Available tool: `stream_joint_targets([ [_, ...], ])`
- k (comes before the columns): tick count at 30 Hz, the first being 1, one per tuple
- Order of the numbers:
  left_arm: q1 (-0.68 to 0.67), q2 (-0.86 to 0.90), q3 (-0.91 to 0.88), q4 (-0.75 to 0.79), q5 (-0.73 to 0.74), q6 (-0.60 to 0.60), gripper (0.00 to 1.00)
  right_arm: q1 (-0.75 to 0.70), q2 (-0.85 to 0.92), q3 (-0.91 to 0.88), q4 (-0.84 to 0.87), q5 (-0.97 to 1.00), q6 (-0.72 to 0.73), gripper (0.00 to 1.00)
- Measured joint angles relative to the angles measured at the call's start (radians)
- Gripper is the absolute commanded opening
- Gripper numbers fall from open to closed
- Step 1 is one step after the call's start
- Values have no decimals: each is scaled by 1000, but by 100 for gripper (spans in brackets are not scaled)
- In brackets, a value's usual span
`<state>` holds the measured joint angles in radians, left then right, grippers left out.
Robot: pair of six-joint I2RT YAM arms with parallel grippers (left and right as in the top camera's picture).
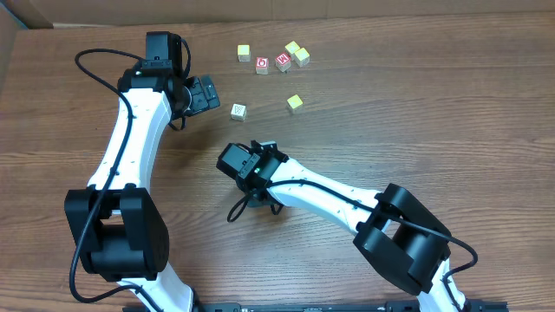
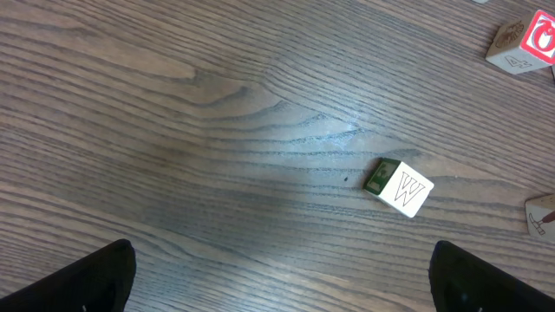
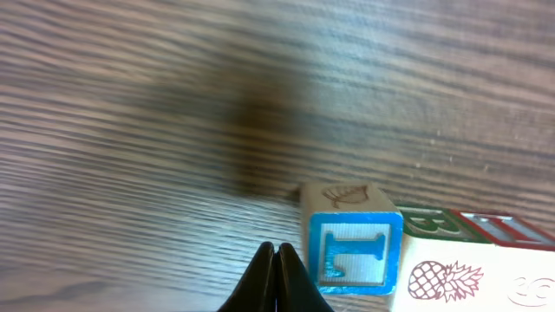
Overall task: Flip 5 blocks
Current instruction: 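Lower the blue-lettered block beside the other blocks and release it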
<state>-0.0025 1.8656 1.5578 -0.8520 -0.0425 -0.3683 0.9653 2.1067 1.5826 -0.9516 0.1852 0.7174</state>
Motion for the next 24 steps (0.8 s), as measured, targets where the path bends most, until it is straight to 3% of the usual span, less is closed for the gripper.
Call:
stream_joint_targets([
  [15,0,0,0,0,0,0,100,-181,-19,79,29,-58,-12,4],
  [24,0,0,0,0,0,0,100,-164,-18,47,8,-121,-12,4],
])
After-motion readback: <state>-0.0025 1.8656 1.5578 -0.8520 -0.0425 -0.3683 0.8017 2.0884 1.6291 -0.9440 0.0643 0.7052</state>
